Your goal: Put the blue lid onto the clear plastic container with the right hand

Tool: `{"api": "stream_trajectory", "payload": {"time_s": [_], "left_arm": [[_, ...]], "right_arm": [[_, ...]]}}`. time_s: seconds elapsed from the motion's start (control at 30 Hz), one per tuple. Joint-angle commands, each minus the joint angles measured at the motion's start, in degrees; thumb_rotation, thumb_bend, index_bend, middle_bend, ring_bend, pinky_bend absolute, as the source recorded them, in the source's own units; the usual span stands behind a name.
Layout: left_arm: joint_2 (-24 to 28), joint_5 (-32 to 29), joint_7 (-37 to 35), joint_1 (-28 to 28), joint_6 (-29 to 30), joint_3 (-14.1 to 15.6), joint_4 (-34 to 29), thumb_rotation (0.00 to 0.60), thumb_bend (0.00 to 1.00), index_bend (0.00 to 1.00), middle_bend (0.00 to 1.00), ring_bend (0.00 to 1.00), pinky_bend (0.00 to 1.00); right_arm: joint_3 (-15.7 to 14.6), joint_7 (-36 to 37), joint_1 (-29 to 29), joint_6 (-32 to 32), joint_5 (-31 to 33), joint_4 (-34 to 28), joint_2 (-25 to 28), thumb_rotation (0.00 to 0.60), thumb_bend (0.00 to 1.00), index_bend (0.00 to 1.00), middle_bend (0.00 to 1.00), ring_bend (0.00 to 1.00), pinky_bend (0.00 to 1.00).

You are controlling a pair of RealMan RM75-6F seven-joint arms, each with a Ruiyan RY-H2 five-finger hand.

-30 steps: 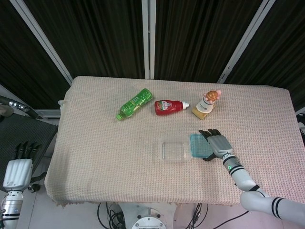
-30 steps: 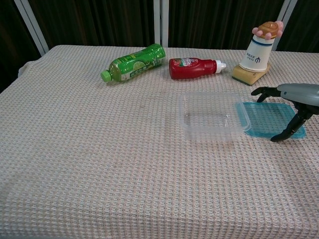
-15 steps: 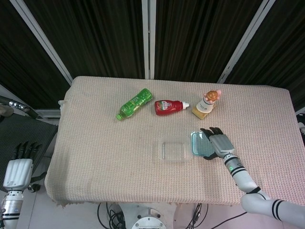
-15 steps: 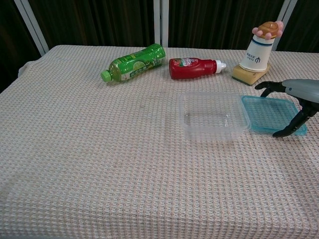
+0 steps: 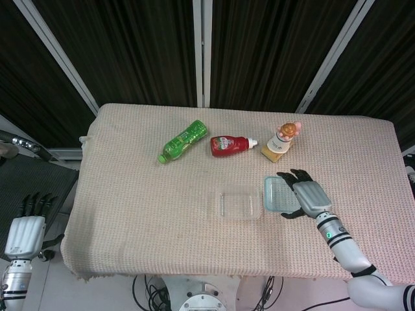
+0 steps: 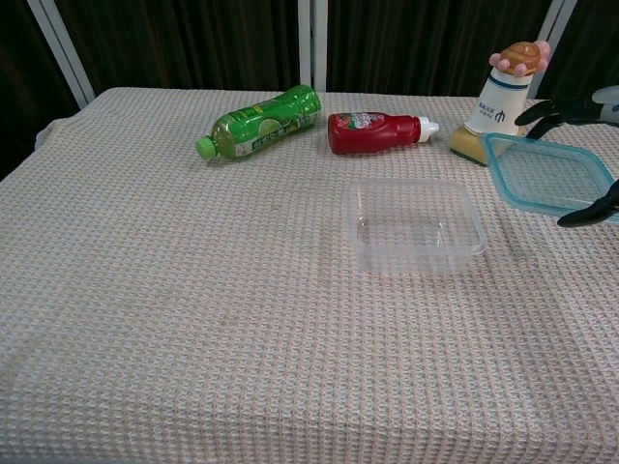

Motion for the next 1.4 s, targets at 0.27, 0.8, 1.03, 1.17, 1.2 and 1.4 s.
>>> {"api": "stream_trajectory", "payload": {"time_s": [0.27,0.8,1.03,1.17,1.2,1.4], "left_arm": [[-0.39,0.28,-2.16,-0.14,-0.27,0.06,1.89,0.6,0.0,0.16,0.1,0.0,0.03],[-2.11,0.81,-8.05,-0.23,-0.5,0.12,7.63,0.6,0.0,0.16,0.1,0.0,0.03],[-2.63,0.85,-9.31,-0.11,-0.53,0.24,8.99,0.6,0.0,0.16,0.1,0.0,0.03],[-2.67,0.97,-9.5,-0.06,-0.41,0.28,9.09,0.6,0.0,0.16,0.1,0.0,0.03],[-2.67,0.99,-9.49,-0.04,-0.36,0.28,9.11,0.6,0.0,0.16,0.1,0.0,0.03],[-2.71,0.77,-9.39,0.04,-0.48,0.28,9.06,0.6,0.0,0.16,0.1,0.0,0.03]], "right_arm": [[2.11,-16.35,10.69,-0.77,15.8,-9.1,-4.39,0.6,0.12,0.11,0.4,0.04,0.0],[1.96,-29.99,18.34,13.52,31.23,-7.81,-18.95,0.6,0.16,0.11,0.4,0.05,0.0],[1.94,-29.93,18.49,15.07,31.84,-6.26,-21.34,0.6,0.16,0.1,0.4,0.05,0.0],[2.34,-29.63,18.77,14.6,32.57,-5.17,-22.15,0.6,0.16,0.1,0.4,0.05,0.0],[2.49,-29.49,18.87,14.3,32.77,-4.98,-22.22,0.6,0.16,0.1,0.4,0.05,0.0],[2.64,-29.4,19.17,13.9,33.28,-4.16,-22.44,0.6,0.16,0.1,0.4,0.05,0.0]]}}
